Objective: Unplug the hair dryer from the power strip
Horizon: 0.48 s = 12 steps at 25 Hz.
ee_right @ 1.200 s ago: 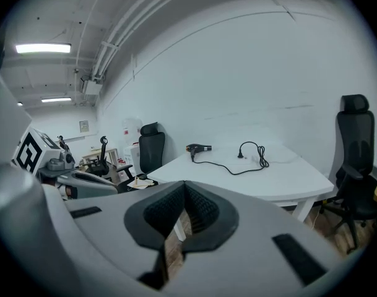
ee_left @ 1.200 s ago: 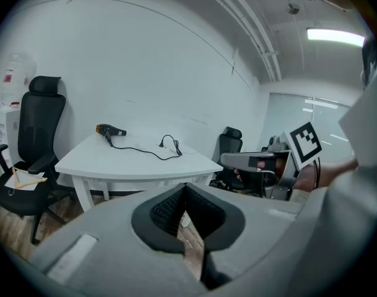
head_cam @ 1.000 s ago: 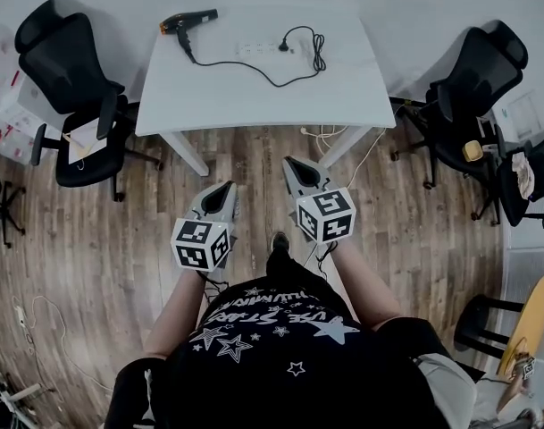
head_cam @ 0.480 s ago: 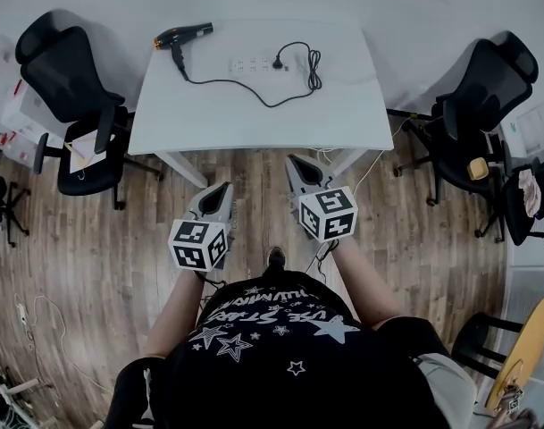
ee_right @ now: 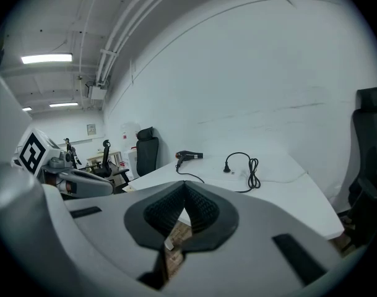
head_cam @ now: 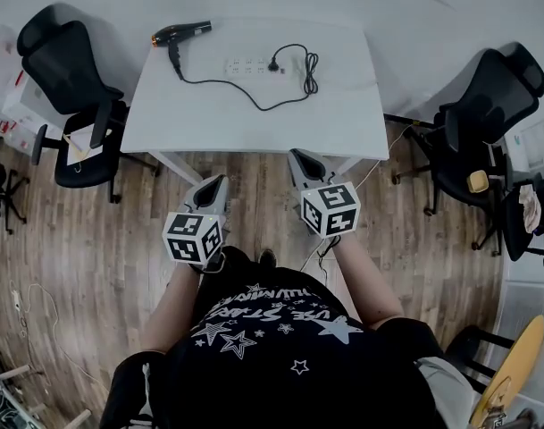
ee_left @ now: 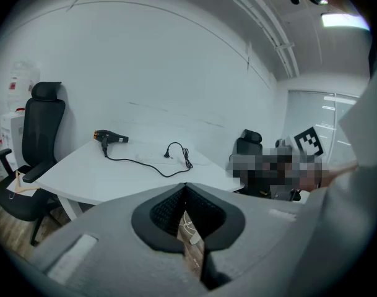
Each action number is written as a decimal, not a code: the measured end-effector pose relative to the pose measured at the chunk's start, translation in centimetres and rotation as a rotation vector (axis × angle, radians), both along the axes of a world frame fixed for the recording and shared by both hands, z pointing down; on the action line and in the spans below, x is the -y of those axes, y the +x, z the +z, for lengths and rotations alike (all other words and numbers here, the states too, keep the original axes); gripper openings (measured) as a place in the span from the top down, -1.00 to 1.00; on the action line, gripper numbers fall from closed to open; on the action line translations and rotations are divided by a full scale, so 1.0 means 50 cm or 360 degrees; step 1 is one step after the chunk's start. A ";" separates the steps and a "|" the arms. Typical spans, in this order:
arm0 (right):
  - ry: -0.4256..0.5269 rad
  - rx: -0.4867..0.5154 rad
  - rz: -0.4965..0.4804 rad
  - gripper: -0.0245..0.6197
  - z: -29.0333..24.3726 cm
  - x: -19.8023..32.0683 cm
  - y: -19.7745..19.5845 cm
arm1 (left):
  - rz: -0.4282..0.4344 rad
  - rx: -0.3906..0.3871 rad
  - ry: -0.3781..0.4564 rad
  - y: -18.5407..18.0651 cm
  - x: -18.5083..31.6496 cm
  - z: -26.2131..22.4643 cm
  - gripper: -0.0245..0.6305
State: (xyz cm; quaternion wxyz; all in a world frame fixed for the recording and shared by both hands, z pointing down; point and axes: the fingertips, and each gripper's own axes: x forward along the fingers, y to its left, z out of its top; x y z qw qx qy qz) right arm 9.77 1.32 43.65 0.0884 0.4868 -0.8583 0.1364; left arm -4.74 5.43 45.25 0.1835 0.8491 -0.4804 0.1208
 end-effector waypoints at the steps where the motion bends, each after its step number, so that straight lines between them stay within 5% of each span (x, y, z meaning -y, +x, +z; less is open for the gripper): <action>1: 0.0002 0.0004 0.0006 0.90 -0.003 0.002 0.007 | -0.0001 0.0002 -0.0002 0.003 0.002 -0.001 0.90; 12: -0.0008 -0.0037 0.0058 0.90 0.009 0.051 0.044 | 0.0049 0.0009 -0.0002 0.026 0.072 0.005 0.90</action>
